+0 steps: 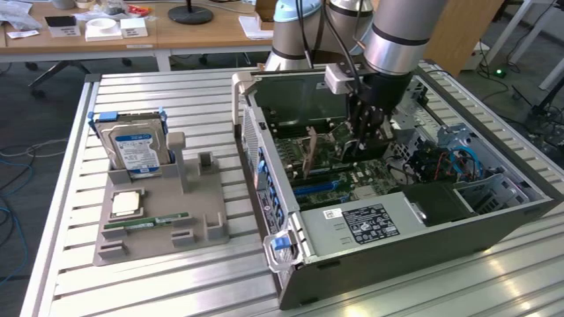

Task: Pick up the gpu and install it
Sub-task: 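Insert the gpu into the slot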

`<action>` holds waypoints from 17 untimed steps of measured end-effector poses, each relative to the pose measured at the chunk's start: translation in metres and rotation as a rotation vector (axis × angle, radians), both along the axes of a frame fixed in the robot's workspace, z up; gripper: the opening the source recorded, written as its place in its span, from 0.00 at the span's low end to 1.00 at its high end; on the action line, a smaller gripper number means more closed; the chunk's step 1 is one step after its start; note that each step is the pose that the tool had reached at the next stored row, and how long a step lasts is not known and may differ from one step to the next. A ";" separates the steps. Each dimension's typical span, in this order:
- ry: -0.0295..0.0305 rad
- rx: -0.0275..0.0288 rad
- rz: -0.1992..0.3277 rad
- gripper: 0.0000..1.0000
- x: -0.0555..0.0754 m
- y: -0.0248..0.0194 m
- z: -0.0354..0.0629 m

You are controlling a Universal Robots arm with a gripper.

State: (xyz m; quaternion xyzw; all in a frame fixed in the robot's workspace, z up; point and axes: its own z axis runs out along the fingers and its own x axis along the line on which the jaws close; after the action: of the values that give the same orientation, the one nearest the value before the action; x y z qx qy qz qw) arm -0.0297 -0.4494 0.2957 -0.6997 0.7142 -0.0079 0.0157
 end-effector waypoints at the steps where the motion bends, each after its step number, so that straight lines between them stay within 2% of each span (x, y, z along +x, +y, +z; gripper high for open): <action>1: 0.0000 0.0001 0.000 0.26 0.000 0.0000 -0.0012; 4: 0.0000 0.0000 0.000 0.26 0.000 0.0000 -0.0040; 17: -0.0002 0.0000 0.000 0.26 -0.004 0.0000 -0.0042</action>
State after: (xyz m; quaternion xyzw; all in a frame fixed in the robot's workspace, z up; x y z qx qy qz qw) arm -0.0335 -0.4494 0.2915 -0.6997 0.7142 -0.0079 0.0157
